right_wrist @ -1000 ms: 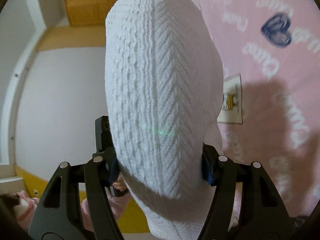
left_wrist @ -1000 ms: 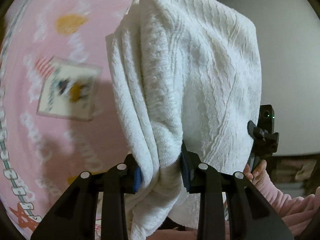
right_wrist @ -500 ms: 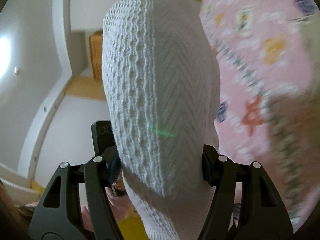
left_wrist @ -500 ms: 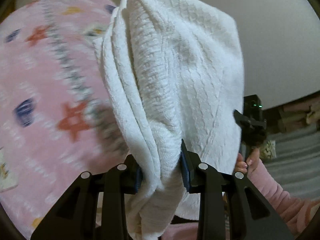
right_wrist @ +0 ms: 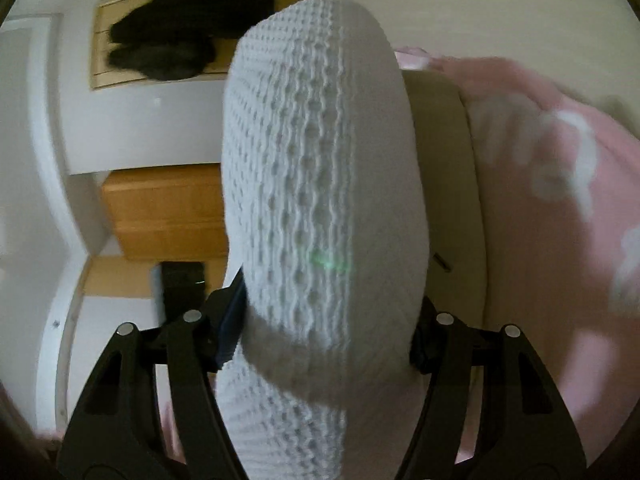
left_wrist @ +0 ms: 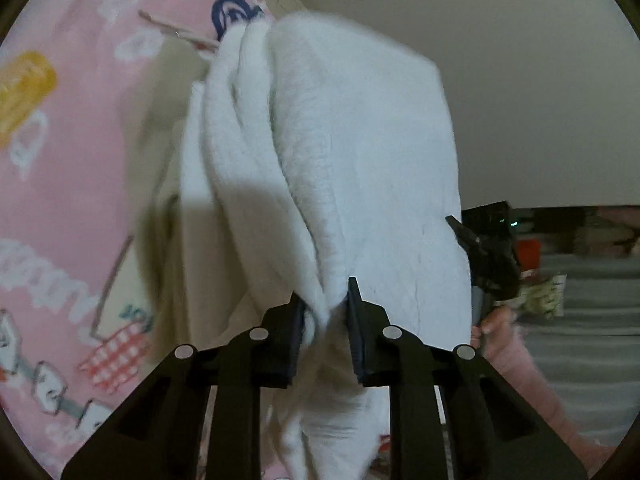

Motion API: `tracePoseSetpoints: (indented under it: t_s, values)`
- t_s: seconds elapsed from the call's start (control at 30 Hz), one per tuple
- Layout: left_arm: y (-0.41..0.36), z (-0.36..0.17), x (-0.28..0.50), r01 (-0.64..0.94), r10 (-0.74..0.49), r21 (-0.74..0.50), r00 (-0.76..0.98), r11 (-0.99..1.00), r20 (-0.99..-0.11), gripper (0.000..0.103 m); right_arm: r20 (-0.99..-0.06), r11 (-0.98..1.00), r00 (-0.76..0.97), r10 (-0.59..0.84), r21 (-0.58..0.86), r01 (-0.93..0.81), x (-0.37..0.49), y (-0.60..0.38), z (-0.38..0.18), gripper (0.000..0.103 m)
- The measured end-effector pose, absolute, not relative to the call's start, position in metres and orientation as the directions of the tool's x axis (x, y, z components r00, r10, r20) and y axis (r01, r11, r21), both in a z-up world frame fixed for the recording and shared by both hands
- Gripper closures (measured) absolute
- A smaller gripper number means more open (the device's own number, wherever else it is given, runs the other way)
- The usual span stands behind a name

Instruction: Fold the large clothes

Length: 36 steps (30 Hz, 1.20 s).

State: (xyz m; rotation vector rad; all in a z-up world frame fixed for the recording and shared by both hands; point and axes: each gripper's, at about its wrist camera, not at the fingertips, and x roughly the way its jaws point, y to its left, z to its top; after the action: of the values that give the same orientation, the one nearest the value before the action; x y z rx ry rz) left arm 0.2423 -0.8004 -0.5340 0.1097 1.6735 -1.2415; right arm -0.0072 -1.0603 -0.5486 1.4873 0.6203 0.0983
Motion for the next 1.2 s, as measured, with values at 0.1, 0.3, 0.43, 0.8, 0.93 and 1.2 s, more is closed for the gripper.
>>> tracePoseSetpoints:
  t_s: [0.1,0.3,0.43,0.8,0.93,1.2]
  values:
    - [-0.788,-0.531,0.246,0.589,-0.457,-0.652,-0.468,0.476,-0.756,0.083,-0.353,0.158,0.810,0.469,0.935,0.316,0.005,-1.063,-0.543,0.030]
    - [-0.774,-0.489,0.259,0.640,-0.357,-0.548,-0.416,0.538,-0.836,0.088,-0.596,0.414,0.666,0.448,0.799,0.436,0.001,-1.071,-0.486,0.027]
    - [-0.773,-0.449,0.270,0.659,-0.345,-0.490,-0.349,0.570,-0.871,0.088,-0.616,0.551,0.719,0.322,0.739,0.387,-0.026,-1.062,-0.424,0.037]
    - [-0.908,-0.444,0.204,0.795,-0.304,-0.389,-0.269,0.466,-0.914,0.087,-0.690,0.684,0.596,0.410,0.665,0.300,0.048,-0.936,-0.450,0.062]
    - [-0.913,-0.474,0.208,0.804,-0.239,-0.301,-0.202,0.513,-0.950,0.087,-0.688,0.731,0.588,0.424,0.644,0.225,0.079,-0.901,-0.453,0.071]
    - [-0.881,-0.502,0.236,0.761,-0.246,-0.300,-0.189,0.575,-0.951,0.099,-0.636,0.713,0.677,0.370,0.661,0.232,0.060,-0.913,-0.424,0.075]
